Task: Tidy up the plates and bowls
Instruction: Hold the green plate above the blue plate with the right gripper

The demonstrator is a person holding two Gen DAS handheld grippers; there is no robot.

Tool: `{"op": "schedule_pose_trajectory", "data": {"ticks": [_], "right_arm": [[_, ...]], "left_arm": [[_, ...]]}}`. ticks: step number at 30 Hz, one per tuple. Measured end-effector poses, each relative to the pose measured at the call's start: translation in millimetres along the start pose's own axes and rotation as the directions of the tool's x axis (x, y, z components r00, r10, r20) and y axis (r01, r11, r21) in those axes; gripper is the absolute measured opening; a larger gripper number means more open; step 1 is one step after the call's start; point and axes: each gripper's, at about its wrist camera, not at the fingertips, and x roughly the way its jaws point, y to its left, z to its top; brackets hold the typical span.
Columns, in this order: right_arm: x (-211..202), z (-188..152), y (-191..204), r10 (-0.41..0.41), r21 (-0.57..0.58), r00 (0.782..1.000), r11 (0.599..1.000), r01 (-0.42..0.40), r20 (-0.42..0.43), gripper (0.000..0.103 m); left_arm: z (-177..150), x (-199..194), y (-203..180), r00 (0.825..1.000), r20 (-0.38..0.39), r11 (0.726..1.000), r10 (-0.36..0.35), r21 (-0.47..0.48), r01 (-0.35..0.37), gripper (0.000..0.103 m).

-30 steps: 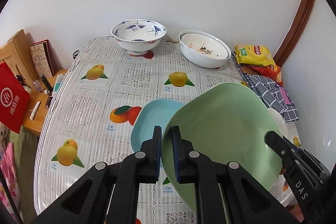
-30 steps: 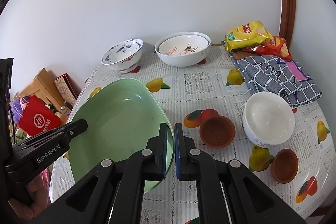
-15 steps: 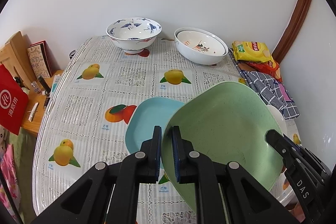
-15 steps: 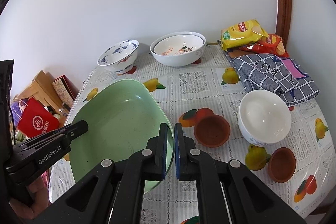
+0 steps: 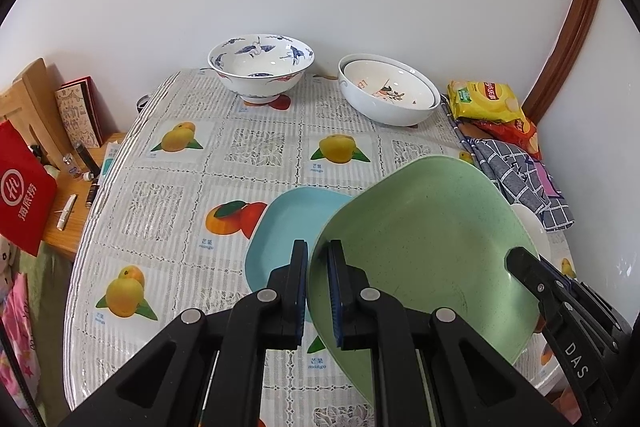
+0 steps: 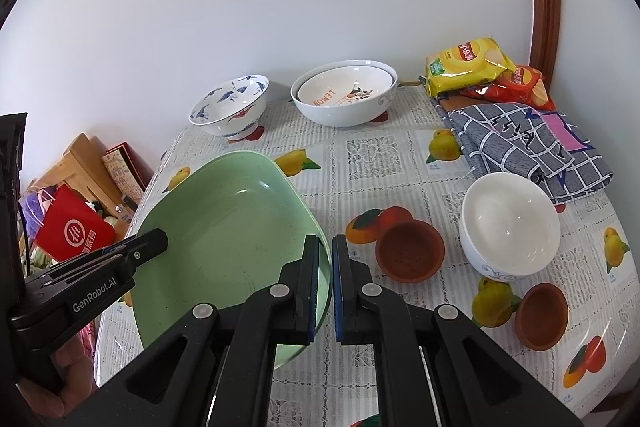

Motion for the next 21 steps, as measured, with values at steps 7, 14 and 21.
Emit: {"op": "schedule_pose_trajectory", "data": {"ticks": [7,14,21], "right_arm": [[15.0,4.4,4.0,0.01,-0.015,1.0,1.0,-0.01,-0.018,0.007],[43.4,6.8,12.0,0.026,-0.038,0.998,0.999,-0.028,-0.059,0.007],[76.6,4.7,21.4,0.038,-0.068,0.993,0.997,-0.046,-0.114,0.007]], "left_arm": [[3.6,12.3,8.1,1.0,-0.016,1.0,0.012,-0.018,-0.012,0.01],[4.7,33.5,22.6,0.998,-0.048,0.998,0.035,-0.047,-0.037,0.01],[-1.0,60.0,39.2,0.994,-0.099,0.995,0.056,-0.081,-0.064,0.01]]}}
